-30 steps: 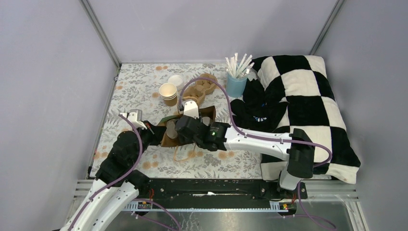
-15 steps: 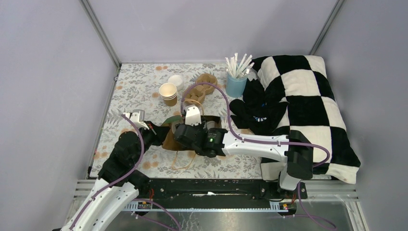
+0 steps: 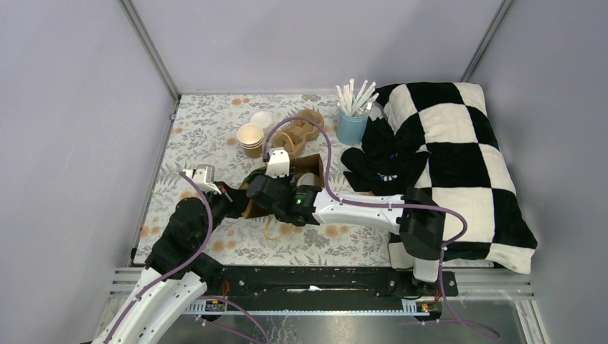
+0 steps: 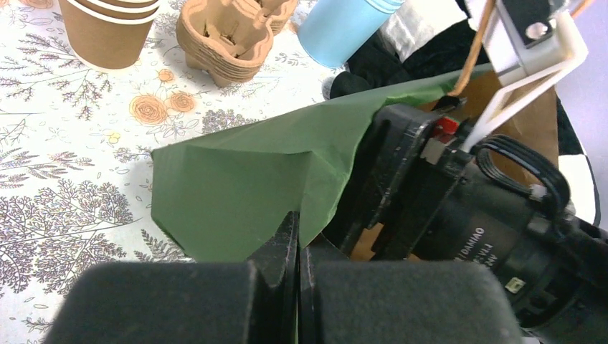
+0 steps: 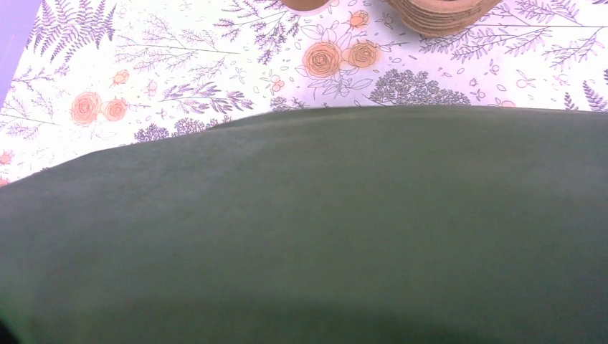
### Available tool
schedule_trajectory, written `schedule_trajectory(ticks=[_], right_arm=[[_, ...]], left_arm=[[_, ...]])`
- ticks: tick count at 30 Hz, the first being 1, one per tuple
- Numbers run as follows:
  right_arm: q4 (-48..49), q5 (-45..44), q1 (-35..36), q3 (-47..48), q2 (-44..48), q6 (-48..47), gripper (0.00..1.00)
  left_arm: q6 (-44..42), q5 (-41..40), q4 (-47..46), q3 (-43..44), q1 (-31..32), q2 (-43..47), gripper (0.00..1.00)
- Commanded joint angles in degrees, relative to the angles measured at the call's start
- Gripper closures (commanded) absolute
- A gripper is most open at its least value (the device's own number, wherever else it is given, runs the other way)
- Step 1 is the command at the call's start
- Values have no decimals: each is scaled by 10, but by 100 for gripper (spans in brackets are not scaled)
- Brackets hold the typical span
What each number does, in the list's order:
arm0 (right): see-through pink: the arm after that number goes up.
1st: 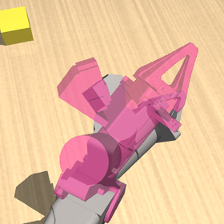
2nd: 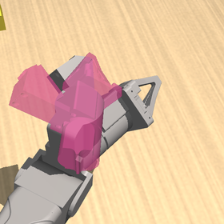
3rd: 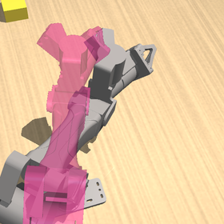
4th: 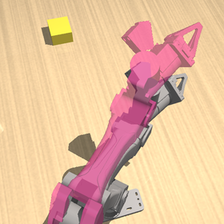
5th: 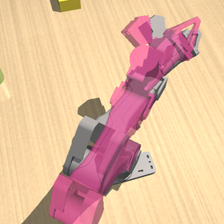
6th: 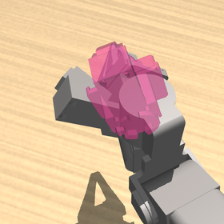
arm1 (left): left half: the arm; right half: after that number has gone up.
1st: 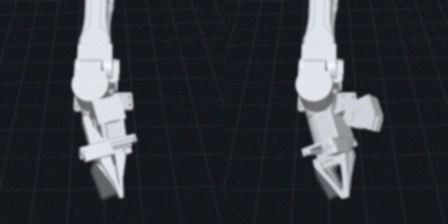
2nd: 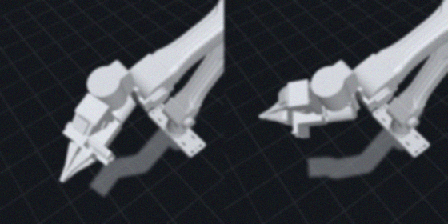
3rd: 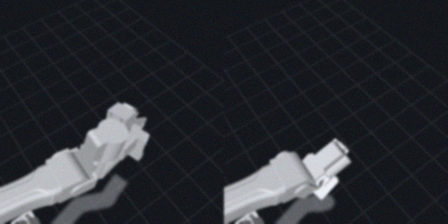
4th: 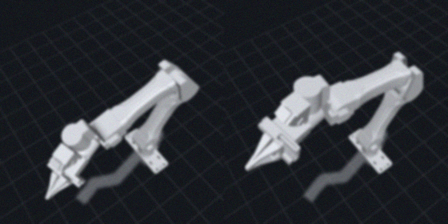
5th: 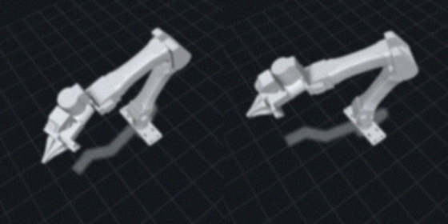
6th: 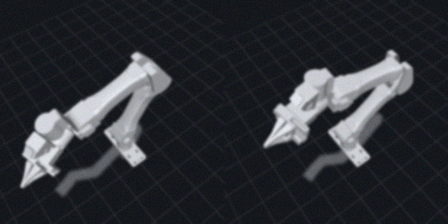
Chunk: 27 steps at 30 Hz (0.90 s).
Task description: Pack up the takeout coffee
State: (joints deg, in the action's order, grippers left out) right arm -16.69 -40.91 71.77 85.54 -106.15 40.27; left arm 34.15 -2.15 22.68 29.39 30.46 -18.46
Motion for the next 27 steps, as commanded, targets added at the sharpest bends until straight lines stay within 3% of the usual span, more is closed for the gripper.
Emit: schedule_trajectory(ticks=[1, 10, 20, 27], right_arm=[[42, -28, -11, 22, -24, 17, 29], [83, -26, -15, -25, -8, -44, 33], [223, 162, -20, -158, 88, -225, 23], [240, 232, -24, -208, 134, -379, 25]], left_arm=[[5, 41, -12, -3, 3, 7, 100], [-6, 7, -7, 2, 19, 7, 100], [-79, -30, -17, 68, 21, -69, 100], [-102, -16, -50, 11, 21, -34, 100]])
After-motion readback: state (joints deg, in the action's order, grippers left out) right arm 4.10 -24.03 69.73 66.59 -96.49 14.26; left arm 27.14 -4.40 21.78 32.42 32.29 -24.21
